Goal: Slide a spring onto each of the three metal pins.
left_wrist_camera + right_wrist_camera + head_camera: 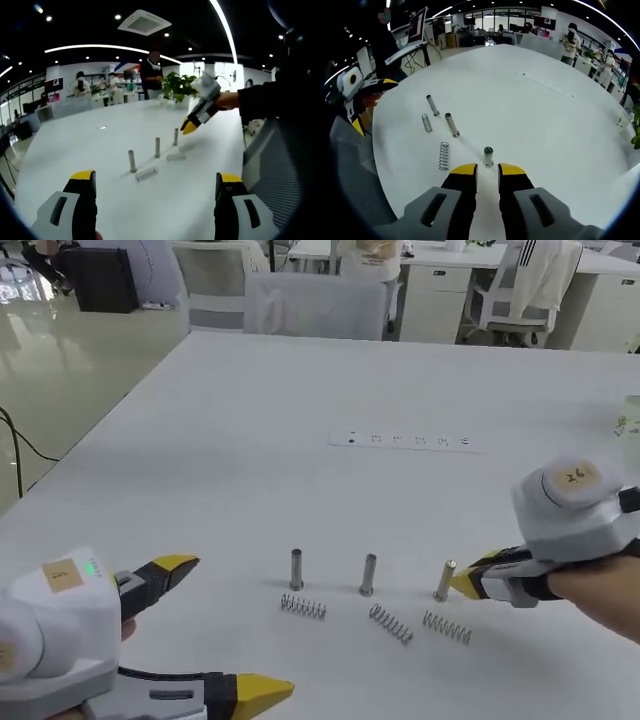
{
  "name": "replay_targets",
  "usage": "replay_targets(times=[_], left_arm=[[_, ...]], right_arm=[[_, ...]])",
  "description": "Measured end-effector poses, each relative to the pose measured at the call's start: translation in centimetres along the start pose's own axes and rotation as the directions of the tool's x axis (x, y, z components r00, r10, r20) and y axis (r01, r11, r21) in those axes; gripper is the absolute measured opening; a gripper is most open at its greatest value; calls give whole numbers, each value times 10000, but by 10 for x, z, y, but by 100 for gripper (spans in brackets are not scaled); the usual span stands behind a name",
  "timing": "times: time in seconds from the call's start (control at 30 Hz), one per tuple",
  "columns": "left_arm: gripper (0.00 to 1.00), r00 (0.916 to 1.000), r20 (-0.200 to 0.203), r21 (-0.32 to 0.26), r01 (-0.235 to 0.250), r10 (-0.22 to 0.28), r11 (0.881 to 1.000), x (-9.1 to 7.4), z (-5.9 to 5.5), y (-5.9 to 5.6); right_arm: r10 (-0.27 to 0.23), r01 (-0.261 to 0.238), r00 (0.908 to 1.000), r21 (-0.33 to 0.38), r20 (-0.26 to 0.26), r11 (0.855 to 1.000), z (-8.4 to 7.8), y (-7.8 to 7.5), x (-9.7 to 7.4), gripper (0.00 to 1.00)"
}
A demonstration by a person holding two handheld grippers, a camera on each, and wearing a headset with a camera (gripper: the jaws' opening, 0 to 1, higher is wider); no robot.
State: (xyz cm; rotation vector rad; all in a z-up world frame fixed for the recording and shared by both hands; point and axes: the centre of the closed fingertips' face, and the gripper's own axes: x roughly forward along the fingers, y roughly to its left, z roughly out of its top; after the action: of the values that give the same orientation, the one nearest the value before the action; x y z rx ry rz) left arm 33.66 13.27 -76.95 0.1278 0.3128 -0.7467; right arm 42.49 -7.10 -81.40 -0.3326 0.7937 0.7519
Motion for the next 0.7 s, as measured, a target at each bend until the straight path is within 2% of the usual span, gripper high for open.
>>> replay_targets(times=[0.37,0.7], left_arm=[[97,10000,-5,4,8,-8,10000,0,1,-1],[97,10000,-28,-21,2,-2,10000,0,0,0]], right_arm=[[759,-810,9942,-661,-762,9945,-14,21,8,13],[1057,-1260,9808,-1187,-1638,9849,-38,23,14,16]])
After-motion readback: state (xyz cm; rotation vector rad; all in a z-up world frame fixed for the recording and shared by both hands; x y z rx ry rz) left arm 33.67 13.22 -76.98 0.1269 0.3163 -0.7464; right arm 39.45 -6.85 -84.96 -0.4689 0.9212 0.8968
